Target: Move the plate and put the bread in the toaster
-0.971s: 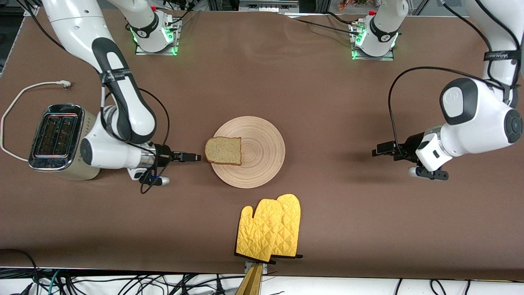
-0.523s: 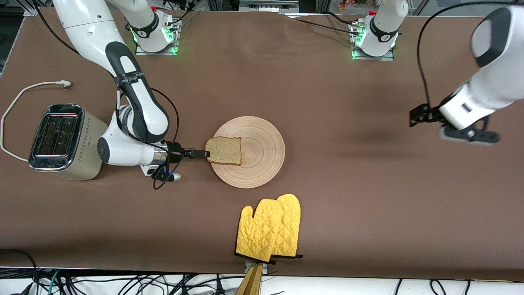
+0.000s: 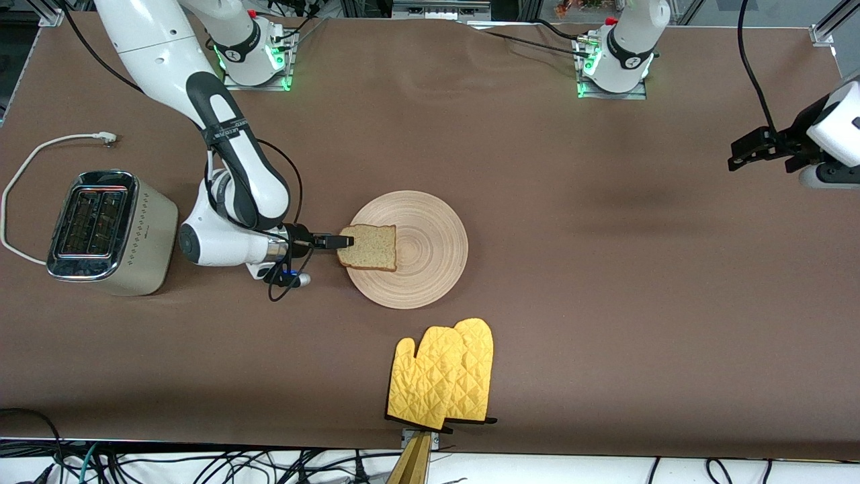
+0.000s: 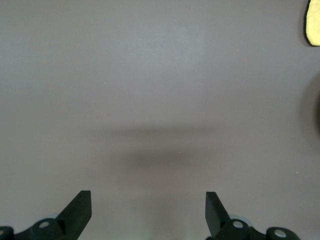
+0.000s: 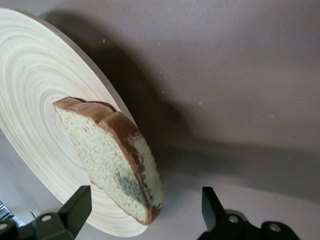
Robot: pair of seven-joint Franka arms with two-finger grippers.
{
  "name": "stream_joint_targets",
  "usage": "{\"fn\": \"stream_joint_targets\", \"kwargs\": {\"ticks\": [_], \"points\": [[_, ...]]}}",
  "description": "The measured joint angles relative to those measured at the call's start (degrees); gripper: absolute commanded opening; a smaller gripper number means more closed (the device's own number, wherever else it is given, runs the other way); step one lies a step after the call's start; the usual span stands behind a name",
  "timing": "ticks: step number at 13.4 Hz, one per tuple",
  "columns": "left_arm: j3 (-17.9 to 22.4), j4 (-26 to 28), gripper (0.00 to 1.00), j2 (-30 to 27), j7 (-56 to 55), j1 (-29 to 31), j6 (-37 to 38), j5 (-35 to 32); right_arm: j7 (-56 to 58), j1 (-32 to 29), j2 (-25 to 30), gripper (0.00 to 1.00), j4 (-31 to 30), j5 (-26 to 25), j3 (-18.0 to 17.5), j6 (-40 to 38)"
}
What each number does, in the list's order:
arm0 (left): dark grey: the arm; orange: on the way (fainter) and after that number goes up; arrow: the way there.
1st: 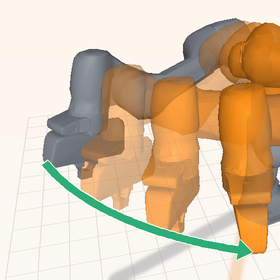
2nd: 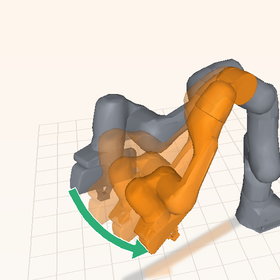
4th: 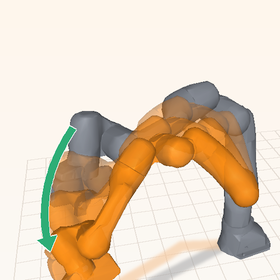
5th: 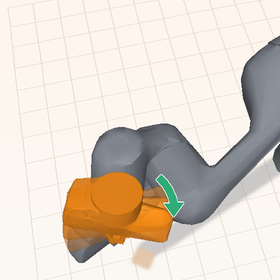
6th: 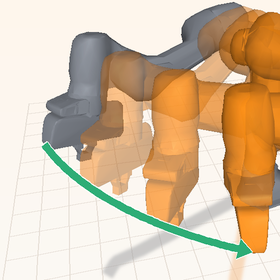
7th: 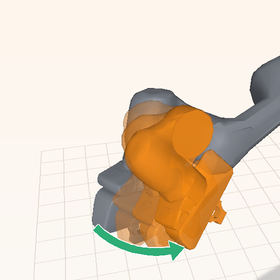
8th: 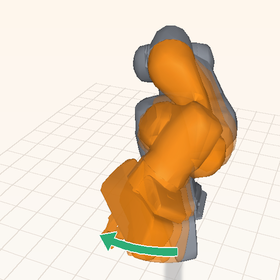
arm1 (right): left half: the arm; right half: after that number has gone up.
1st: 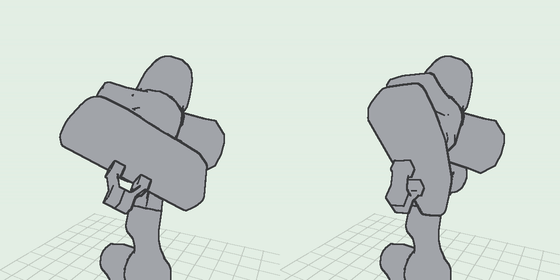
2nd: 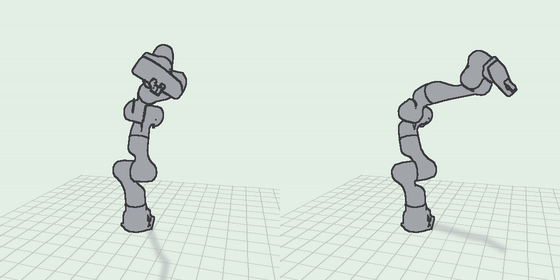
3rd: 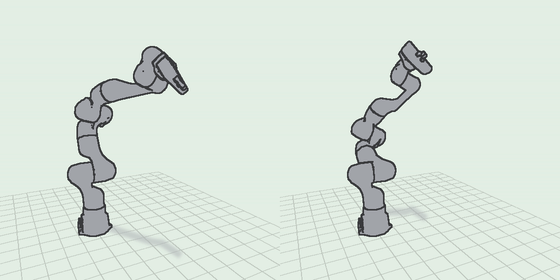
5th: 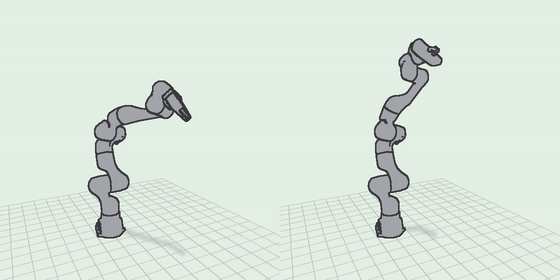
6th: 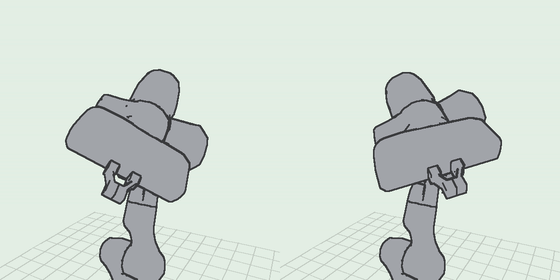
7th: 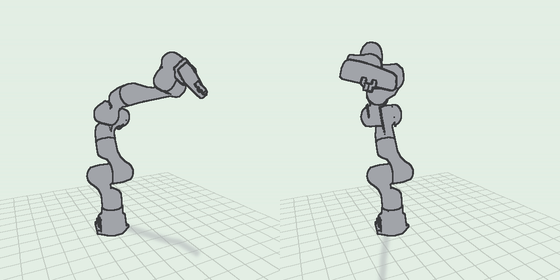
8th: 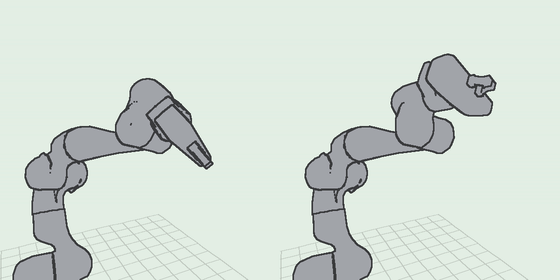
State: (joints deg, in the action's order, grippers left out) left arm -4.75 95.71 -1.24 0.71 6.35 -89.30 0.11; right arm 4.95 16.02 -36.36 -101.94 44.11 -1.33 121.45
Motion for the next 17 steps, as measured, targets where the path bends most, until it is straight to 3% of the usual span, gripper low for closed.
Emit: {"fn": "stream_joint_targets", "kwargs": {"ticks": [3, 4, 5, 14, 17], "points": [[0.05, -0.32, 1.00, 0.20, -0.99, -0.25, -0.02, 0.11, 0.07, 0.00, -0.18, 0.18, -0.05, 0.27, -0.15, 0.00], [0.13, -0.63, 1.00, 0.53, -1.19, -0.37, -0.06, 0.11, 0.27, 0.00, -0.18, 0.06, -0.05, 0.28, -0.17, 0.00], [0.22, -1.34, 1.00, 1.11, -1.33, -0.45, -0.07, 0.11, 0.67, 0.00, -0.17, 0.00, -0.03, 0.29, -0.18, 0.00], [0.52, -4.09, 1.00, 3.46, -3.90, -1.63, -0.26, 1.68, 7.21, 0.00, 0.25, 0.00, 1.73, 0.46, -0.20, 0.06], [3.76, -4.25, 1.00, 3.48, -4.05, -5.41, -0.42, 1.69, 7.22, -0.08, 2.24, 0.00, 3.61, -0.82, 0.28, -2.03]]}}
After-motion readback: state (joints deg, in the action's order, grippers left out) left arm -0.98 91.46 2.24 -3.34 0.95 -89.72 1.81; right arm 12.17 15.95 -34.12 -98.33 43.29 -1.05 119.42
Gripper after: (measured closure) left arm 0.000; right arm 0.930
